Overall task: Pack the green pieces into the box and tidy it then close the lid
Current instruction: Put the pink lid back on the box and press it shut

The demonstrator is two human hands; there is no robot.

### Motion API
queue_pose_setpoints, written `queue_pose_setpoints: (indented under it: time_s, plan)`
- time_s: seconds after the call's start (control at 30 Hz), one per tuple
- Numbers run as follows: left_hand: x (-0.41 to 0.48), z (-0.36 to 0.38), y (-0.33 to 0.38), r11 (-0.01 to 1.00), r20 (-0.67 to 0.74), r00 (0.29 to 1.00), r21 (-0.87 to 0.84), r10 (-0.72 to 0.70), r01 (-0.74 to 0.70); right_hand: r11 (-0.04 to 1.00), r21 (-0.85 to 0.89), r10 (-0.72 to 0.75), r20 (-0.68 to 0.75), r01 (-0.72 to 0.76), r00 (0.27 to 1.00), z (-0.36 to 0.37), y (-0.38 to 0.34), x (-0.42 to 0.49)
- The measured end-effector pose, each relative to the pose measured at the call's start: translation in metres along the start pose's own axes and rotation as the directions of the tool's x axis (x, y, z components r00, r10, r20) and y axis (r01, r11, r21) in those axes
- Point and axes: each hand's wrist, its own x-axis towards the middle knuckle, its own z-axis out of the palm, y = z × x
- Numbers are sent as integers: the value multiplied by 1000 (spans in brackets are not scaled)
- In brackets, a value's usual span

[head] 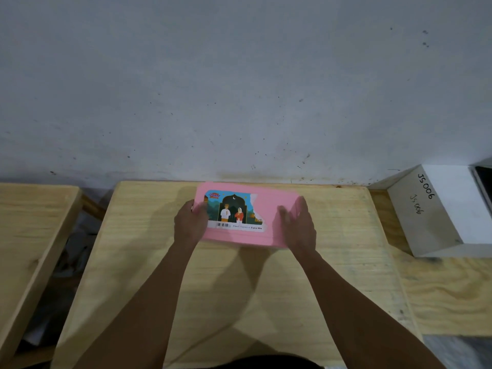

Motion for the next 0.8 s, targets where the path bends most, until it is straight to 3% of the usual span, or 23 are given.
queue_pose_setpoints:
  time_s: [0.8]
  plan:
    - [54, 8, 13, 999, 28, 999, 31, -25, 24, 997, 15, -75, 47, 75, 996, 8, -30, 58]
